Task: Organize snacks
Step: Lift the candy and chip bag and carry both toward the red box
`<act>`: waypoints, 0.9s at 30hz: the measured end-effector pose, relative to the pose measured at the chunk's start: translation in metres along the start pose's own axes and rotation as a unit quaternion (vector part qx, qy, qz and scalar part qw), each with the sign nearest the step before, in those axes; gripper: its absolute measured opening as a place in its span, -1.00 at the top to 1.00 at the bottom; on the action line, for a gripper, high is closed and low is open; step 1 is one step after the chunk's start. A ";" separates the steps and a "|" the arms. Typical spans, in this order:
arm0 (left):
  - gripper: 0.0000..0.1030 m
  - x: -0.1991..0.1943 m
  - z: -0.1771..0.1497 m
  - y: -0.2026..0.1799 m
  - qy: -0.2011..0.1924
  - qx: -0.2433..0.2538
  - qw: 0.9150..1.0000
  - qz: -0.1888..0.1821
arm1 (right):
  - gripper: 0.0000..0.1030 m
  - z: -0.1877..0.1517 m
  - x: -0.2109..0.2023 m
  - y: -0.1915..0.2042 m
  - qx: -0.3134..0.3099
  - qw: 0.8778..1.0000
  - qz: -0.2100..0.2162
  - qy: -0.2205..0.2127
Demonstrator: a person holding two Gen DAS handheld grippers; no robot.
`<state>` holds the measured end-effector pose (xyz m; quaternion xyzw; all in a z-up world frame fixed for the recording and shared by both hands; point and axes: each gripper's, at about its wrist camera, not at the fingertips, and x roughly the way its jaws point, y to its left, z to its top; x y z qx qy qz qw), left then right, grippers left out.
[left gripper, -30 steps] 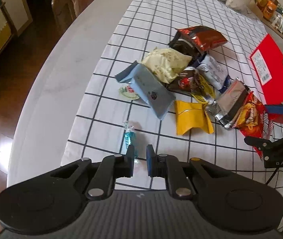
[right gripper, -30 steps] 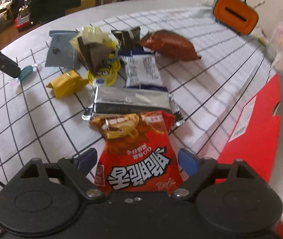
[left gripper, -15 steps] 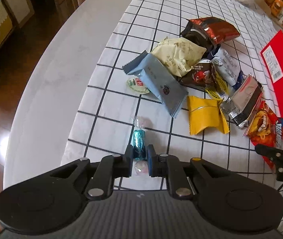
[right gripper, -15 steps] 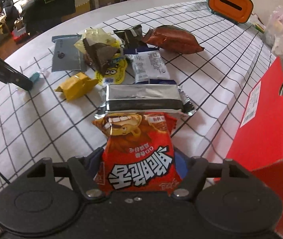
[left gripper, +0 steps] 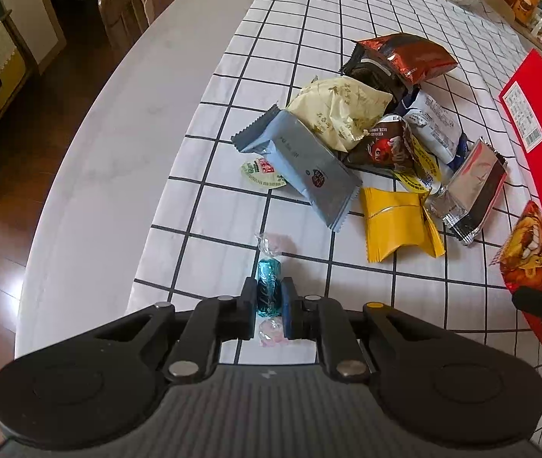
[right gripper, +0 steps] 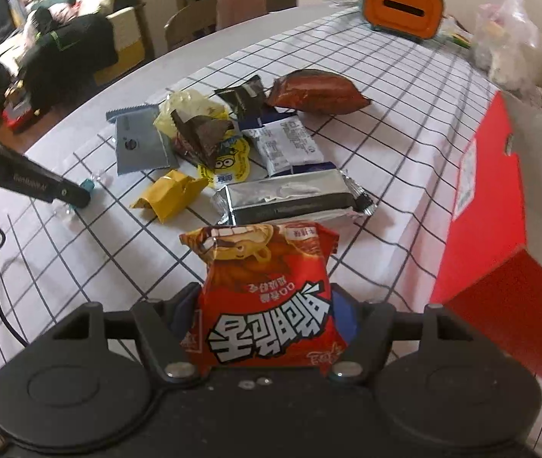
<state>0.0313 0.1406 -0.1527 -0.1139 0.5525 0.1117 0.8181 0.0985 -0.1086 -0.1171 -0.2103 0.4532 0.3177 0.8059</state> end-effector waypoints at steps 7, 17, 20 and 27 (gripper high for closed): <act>0.76 -0.016 -0.006 0.000 -0.015 0.004 1.000 -0.017 | -0.35 -0.005 -0.024 0.001 0.030 0.999 -0.019 -0.014; 0.76 -0.057 -0.004 -0.025 -0.050 0.044 0.996 -0.060 | -0.35 -0.001 -0.079 -0.010 0.075 0.994 -0.059 -0.054; 0.76 -0.070 0.001 -0.041 -0.062 0.061 0.994 -0.072 | -0.35 0.000 -0.095 -0.020 0.086 0.991 -0.072 -0.066; 0.76 -0.099 0.021 -0.096 -0.095 0.102 0.986 -0.093 | -0.35 0.005 -0.122 -0.062 0.116 0.985 -0.100 -0.084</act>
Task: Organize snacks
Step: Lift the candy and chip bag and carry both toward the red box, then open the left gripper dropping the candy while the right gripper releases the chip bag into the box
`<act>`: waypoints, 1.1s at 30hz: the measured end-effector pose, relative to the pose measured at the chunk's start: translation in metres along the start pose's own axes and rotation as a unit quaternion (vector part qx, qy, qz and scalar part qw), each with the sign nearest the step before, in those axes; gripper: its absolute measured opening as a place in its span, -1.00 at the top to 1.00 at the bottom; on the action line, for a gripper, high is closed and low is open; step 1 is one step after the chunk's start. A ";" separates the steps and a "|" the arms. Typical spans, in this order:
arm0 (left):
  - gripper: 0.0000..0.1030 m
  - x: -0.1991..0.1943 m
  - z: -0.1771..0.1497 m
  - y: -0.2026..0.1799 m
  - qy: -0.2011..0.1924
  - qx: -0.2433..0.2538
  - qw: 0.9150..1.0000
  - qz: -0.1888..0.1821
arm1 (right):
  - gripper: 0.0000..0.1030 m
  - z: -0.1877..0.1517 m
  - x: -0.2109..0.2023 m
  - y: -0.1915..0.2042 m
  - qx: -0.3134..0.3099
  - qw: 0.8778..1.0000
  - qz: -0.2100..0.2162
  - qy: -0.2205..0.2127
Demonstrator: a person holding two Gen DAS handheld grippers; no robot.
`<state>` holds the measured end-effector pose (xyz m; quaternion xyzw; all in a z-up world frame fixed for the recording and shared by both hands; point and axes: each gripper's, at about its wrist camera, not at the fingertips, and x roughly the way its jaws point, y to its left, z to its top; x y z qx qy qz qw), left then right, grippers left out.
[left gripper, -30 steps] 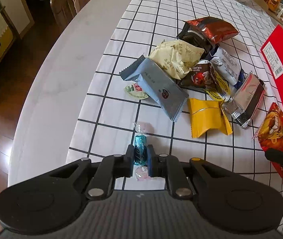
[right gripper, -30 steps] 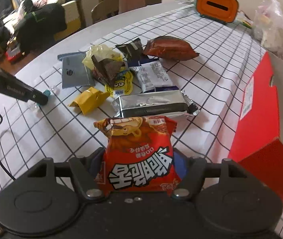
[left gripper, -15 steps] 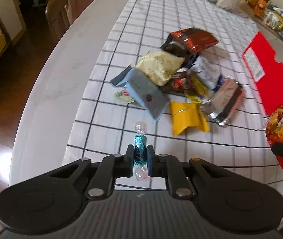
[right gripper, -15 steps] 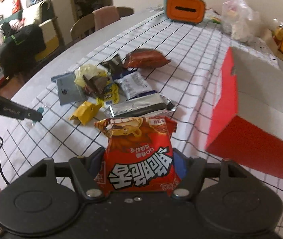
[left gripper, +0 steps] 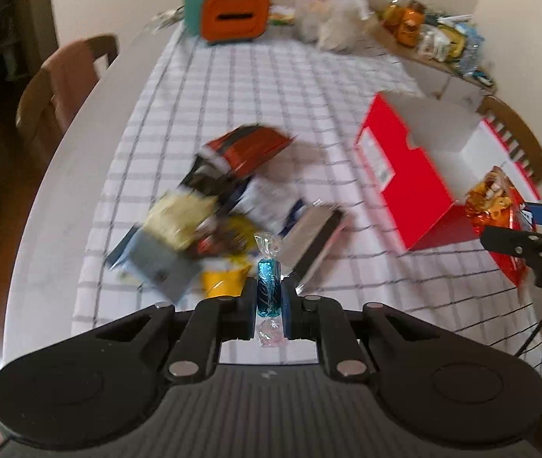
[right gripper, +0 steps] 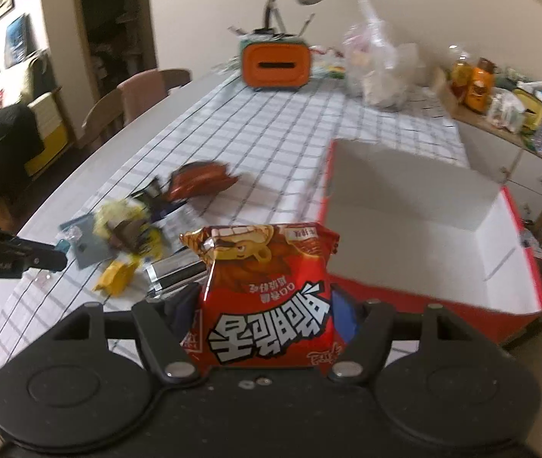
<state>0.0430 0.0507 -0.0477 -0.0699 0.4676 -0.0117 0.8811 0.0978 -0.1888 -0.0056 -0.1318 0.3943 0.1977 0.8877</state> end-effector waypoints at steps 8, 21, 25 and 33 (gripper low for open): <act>0.76 0.012 0.041 -0.074 -0.016 0.028 0.999 -0.012 | -0.35 0.017 -0.004 -0.071 0.025 0.999 -0.024 -0.011; 0.76 0.067 0.100 -0.189 -0.011 0.055 0.998 0.006 | -0.35 0.025 0.034 -0.174 0.044 0.998 -0.044 0.010; 0.76 0.087 0.114 -0.209 0.003 0.048 0.999 0.014 | -0.35 0.030 0.048 -0.193 0.044 0.998 -0.042 0.018; 0.76 0.128 0.124 -0.240 0.033 0.060 0.997 0.031 | -0.35 0.033 0.074 -0.215 0.033 0.997 -0.038 0.056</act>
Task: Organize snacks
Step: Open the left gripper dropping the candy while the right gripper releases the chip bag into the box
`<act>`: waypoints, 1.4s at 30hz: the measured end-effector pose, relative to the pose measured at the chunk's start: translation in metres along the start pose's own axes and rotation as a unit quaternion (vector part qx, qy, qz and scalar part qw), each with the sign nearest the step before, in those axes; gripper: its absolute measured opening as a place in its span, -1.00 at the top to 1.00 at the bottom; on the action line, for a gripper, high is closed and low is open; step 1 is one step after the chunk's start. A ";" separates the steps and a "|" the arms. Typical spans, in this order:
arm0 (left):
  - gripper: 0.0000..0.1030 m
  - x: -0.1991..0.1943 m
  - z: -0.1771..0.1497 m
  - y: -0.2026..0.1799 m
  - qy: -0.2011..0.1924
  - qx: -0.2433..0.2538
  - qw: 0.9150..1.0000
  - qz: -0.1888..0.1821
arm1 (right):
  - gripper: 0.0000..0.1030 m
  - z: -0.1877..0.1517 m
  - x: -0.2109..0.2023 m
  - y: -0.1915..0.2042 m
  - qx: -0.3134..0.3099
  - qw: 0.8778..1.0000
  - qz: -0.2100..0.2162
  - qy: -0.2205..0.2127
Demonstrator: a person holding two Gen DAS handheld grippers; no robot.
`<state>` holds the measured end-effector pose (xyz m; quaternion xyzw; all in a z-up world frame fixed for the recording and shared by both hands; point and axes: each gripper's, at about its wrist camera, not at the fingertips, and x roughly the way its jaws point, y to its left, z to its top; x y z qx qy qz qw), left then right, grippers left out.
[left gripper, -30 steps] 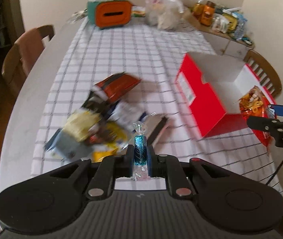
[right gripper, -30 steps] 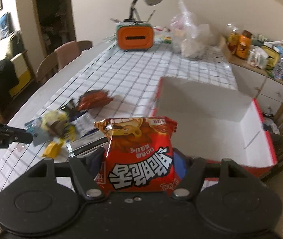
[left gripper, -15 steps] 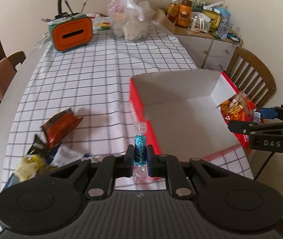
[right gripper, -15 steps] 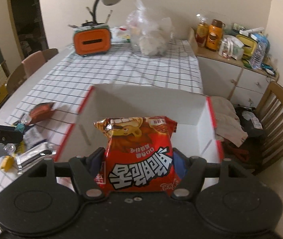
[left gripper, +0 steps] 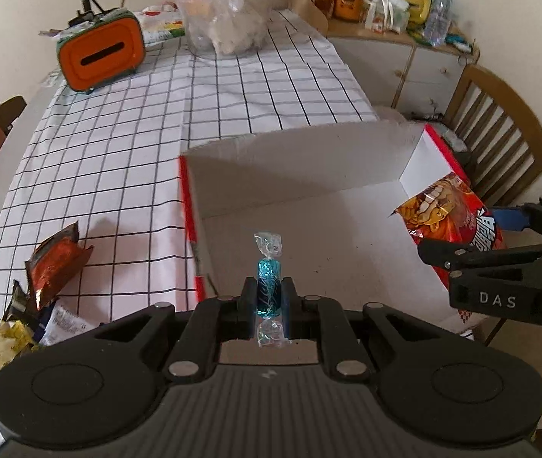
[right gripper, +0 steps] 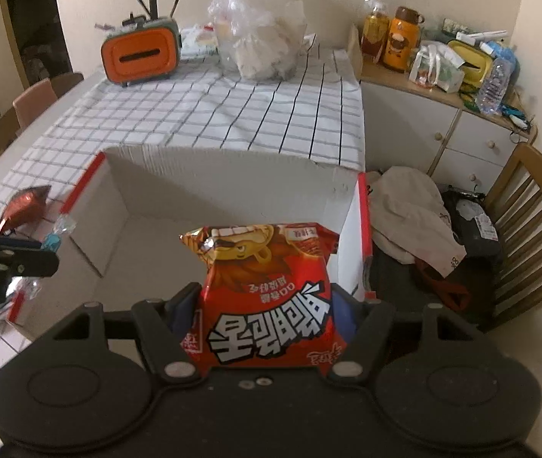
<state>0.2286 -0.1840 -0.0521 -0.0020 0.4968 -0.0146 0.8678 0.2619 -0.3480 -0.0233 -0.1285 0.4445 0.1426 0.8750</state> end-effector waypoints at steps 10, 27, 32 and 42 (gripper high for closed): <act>0.76 0.032 -0.008 -0.015 0.036 0.034 0.998 0.026 | -0.35 -0.013 0.027 0.011 -0.035 0.999 0.004 0.032; 0.76 0.039 -0.019 -0.021 0.049 0.052 0.997 0.033 | -0.35 -0.026 0.026 0.013 -0.045 0.998 0.031 0.041; 0.72 0.031 -0.020 -0.018 0.041 0.048 0.997 0.033 | -0.41 -0.027 0.014 0.008 -0.036 0.998 0.039 0.028; 0.36 0.004 -0.023 -0.001 0.010 0.021 0.999 0.028 | -0.50 -0.022 -0.015 0.009 -0.030 0.998 0.061 -0.006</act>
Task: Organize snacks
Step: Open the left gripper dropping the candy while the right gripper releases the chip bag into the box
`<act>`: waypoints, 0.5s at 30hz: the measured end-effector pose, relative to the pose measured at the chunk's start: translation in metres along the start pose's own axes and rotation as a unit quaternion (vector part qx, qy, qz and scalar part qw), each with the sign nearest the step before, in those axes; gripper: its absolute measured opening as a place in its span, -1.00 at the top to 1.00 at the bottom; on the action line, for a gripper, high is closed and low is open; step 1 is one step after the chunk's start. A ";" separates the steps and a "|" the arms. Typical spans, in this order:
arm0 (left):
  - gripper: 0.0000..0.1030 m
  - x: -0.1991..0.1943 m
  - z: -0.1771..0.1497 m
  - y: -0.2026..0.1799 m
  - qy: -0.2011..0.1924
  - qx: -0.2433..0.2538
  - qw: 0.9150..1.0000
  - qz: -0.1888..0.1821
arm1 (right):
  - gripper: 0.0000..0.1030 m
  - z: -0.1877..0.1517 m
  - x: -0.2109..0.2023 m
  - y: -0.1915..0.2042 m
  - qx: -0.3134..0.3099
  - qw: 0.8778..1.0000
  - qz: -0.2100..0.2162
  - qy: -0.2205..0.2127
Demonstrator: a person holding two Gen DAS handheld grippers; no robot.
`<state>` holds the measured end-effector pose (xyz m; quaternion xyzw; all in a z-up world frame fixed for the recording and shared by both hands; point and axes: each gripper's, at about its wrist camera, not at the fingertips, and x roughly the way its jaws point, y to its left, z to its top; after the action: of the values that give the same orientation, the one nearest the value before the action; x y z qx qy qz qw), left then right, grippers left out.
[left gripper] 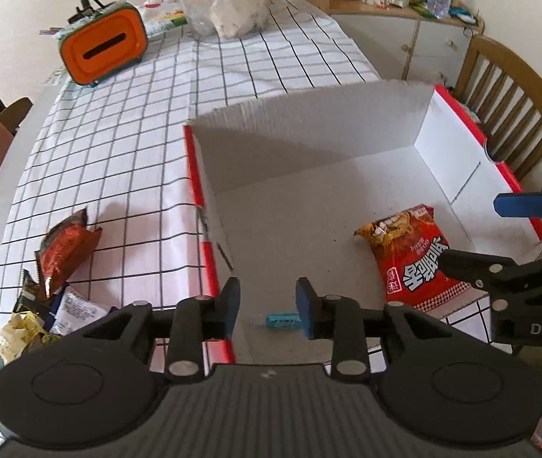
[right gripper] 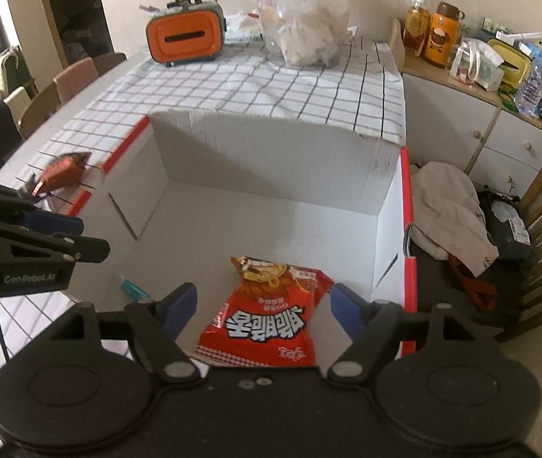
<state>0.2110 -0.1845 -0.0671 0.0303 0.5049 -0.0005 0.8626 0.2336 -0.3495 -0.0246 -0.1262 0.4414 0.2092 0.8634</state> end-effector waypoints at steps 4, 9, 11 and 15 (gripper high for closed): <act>0.04 -0.012 -0.004 0.009 -0.014 -0.009 1.000 -0.007 | -0.55 0.002 -0.011 0.005 0.005 1.000 0.009 -0.013; -0.27 -0.032 -0.009 0.020 -0.045 -0.007 0.999 -0.010 | -0.61 0.003 -0.025 0.015 0.008 0.999 0.013 -0.029; -0.28 -0.039 -0.011 0.025 -0.051 -0.008 0.999 -0.015 | -0.63 0.003 -0.030 0.020 0.013 0.999 0.013 -0.034; -0.35 -0.053 -0.015 0.037 -0.068 -0.007 0.997 -0.019 | -0.68 0.003 -0.041 0.031 0.020 0.999 0.013 -0.045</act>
<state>0.1728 -0.1488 -0.0261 0.0151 0.4451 -0.0152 0.8952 0.1994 -0.3319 0.0094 -0.0940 0.4079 0.2169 0.8819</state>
